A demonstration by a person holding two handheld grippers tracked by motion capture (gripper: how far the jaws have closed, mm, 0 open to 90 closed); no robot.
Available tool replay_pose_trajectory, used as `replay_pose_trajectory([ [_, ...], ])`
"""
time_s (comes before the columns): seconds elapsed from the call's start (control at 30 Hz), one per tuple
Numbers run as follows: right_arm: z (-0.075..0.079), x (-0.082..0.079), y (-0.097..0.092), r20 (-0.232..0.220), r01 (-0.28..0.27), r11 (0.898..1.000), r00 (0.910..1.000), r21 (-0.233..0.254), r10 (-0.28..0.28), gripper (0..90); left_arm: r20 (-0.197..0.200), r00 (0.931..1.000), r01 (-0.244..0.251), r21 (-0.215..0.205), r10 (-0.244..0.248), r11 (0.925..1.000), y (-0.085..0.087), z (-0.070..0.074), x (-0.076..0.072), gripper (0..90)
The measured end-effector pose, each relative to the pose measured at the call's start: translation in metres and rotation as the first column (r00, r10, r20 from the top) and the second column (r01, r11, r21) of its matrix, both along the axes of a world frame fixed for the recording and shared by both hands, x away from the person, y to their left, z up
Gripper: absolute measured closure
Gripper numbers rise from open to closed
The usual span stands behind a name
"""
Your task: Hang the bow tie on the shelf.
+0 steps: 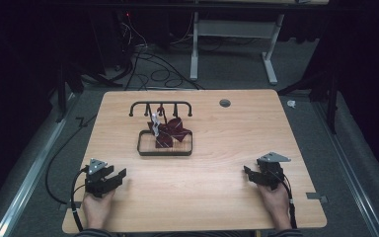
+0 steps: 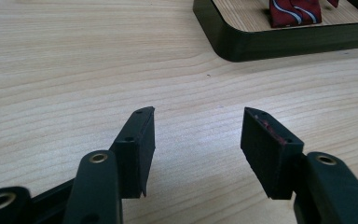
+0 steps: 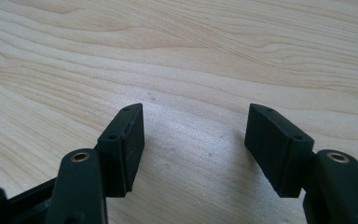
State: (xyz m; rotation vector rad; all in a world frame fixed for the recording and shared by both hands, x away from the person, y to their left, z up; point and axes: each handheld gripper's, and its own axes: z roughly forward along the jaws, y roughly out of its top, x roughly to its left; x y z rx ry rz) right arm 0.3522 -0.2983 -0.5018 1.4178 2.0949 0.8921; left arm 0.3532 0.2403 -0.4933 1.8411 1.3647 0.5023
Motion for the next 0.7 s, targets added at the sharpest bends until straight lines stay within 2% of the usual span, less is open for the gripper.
replay_pose_trajectory([
  [0.5,0.0,0.0,0.0,0.0,0.0,1.0,1.0,0.0,0.0,39.1,0.022,0.9997,-0.009,0.068,0.007,0.9976,-0.008,-0.009,0.004,44.6],
  [0.7,0.0,0.0,0.0,0.003,0.001,1.0,1.0,-0.001,-0.001,39.0,0.005,0.9999,-0.011,0.093,0.01,0.9956,-0.011,-0.014,0.006,43.6],
])
